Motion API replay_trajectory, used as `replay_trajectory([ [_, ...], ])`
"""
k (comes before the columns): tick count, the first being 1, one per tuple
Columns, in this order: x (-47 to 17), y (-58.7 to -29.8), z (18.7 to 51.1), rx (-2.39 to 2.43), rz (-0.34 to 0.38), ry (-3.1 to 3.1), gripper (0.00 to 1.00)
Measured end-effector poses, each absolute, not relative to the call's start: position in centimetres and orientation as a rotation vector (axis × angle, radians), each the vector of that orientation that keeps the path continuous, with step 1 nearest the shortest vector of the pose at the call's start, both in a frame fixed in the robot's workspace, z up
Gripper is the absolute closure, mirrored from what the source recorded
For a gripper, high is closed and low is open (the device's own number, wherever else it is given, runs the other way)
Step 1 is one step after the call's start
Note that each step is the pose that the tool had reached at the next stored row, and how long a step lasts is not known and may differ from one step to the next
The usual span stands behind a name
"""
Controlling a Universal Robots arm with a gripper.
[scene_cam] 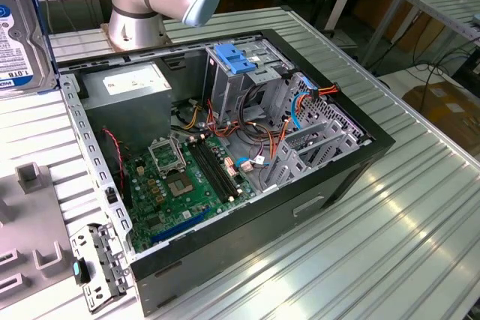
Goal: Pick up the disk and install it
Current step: 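Pick up the disk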
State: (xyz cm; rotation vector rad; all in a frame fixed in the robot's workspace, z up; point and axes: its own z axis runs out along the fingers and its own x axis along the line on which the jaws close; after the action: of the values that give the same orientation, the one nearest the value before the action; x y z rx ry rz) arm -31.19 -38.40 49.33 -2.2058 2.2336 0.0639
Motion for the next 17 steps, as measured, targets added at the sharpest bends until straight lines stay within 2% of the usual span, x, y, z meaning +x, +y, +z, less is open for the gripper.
replay_trajectory([
  [17,-28.7,-40.0,49.3,-2.206,0.064,2.234,0.63],
])
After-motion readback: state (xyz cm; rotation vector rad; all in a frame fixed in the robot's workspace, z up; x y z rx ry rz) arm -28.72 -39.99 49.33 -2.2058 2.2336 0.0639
